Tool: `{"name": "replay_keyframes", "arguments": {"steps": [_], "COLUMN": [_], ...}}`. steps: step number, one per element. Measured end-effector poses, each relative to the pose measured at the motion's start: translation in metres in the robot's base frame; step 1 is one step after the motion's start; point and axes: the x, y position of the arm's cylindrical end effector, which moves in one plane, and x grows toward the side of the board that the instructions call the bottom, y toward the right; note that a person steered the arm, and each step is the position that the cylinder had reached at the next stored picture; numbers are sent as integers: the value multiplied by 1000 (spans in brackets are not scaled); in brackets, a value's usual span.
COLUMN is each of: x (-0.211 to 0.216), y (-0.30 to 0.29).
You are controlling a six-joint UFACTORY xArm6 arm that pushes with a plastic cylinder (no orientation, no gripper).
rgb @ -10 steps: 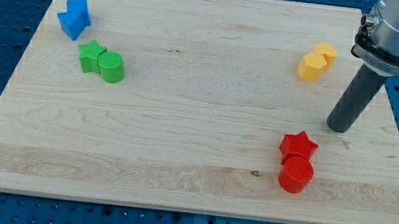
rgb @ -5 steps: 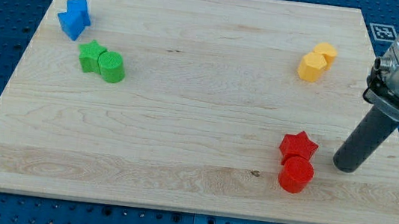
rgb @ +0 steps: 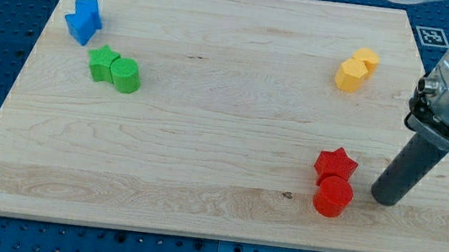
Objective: Point your arm to red circle
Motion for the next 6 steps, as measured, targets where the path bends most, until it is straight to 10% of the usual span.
{"name": "replay_keyframes", "arguments": {"steps": [6], "x": [7], "y": [-31]}}
